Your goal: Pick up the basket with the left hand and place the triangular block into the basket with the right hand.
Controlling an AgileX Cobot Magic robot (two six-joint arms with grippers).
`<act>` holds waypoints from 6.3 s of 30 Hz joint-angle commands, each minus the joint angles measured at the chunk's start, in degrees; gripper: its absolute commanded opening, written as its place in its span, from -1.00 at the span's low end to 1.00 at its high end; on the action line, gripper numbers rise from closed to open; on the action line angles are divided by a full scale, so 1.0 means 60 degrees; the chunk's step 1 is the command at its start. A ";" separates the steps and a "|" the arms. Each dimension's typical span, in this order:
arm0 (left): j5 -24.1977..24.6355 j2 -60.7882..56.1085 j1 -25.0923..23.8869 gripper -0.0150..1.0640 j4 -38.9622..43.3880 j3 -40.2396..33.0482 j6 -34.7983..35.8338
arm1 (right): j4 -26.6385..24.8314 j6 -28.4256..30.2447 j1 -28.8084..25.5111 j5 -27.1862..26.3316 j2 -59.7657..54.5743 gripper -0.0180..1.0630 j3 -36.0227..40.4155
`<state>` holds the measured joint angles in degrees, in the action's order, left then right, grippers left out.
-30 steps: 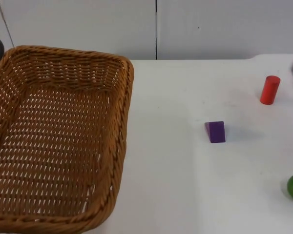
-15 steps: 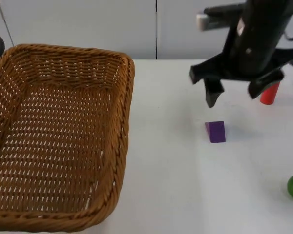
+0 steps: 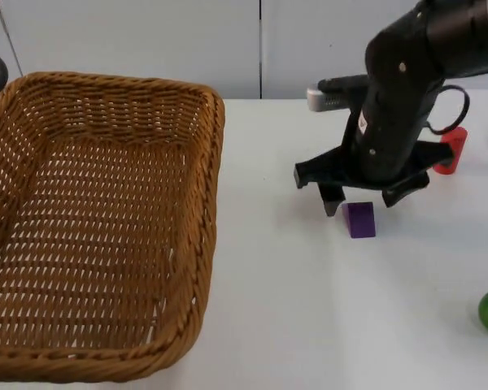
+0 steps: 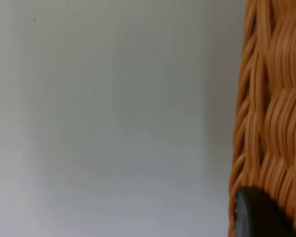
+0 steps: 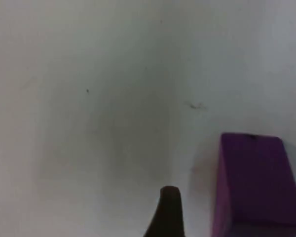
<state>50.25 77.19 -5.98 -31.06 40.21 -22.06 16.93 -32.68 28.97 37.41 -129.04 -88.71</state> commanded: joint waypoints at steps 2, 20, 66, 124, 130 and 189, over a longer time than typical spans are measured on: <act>-0.0001 -0.0095 -0.0018 -0.98 -0.0503 0.0013 -0.0017 | 0.0168 -0.0400 0.0012 -0.0356 -0.0251 0.24 -0.0066; 0.0019 -0.0095 -0.0018 -0.98 -0.0500 0.0013 -0.0017 | 0.0193 0.0065 0.0012 -0.0103 0.0724 -0.97 -0.0066; 0.0059 -0.0095 -0.0018 -0.98 -0.0465 0.0013 -0.0017 | -0.2821 0.5165 0.3401 0.2057 0.0411 -0.95 -0.4694; -0.2428 0.6139 0.2359 -0.98 -0.3168 0.3692 -0.2195 | -0.2821 0.5604 0.2571 0.1440 1.0688 0.69 0.1963; -0.2954 0.7064 0.2606 -0.98 -0.3833 0.4238 -0.2170 | -0.2821 0.5582 0.2571 0.1873 1.1007 0.69 0.1963; -0.1709 -0.8033 0.0682 0.67 -0.0885 -0.0770 -0.1556 | -0.1858 0.5094 0.2571 0.0657 1.8587 0.69 0.8129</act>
<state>39.88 35.39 -2.23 -36.51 39.37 -30.84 5.73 -1.84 44.45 39.87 -22.04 -42.68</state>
